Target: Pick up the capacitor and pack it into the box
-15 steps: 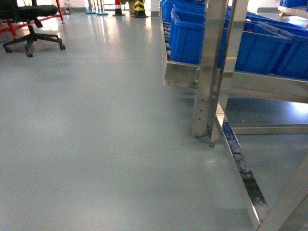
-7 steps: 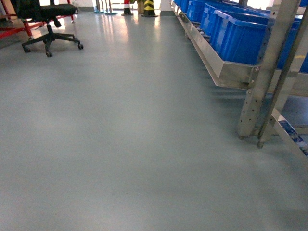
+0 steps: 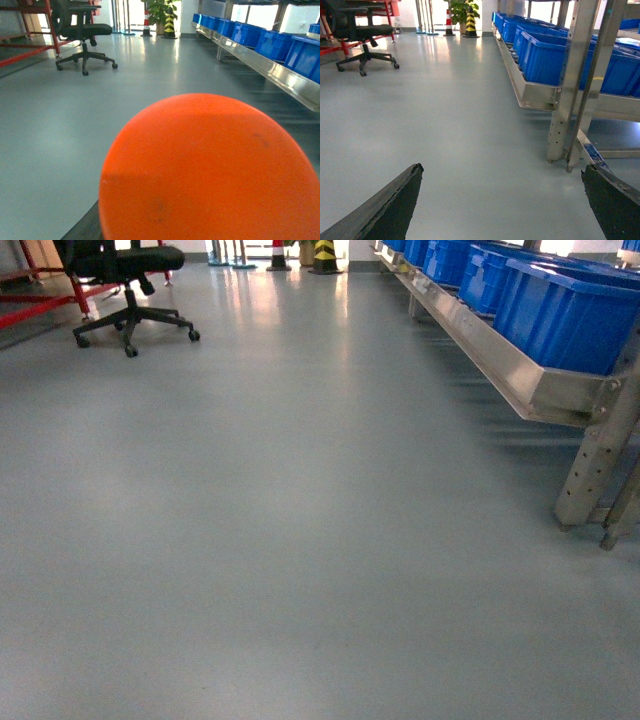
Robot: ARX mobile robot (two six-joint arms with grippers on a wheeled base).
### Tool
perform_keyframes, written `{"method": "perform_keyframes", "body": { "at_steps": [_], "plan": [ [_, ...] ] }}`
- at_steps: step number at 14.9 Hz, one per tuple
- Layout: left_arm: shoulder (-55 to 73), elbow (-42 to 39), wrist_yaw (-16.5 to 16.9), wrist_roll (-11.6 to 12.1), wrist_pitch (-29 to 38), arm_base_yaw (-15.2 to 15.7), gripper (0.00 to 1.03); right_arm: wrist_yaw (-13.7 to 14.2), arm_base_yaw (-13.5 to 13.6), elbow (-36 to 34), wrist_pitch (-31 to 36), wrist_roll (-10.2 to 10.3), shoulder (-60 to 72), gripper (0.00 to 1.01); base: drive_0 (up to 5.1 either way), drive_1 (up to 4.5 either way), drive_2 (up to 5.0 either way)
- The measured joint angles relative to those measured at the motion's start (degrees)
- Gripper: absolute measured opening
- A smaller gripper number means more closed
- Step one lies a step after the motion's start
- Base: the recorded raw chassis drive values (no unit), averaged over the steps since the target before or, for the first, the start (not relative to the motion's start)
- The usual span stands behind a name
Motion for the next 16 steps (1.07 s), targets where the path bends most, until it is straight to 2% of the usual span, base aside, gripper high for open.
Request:
{"method": "perform_keyframes", "body": {
  "at_steps": [16],
  "plan": [
    [0.0, 0.0, 0.1, 0.0, 0.3, 0.0, 0.44, 0.0, 0.0, 0.0, 0.1, 0.0, 0.0, 0.98, -5.0, 2.46, 2.5]
  ]
}}
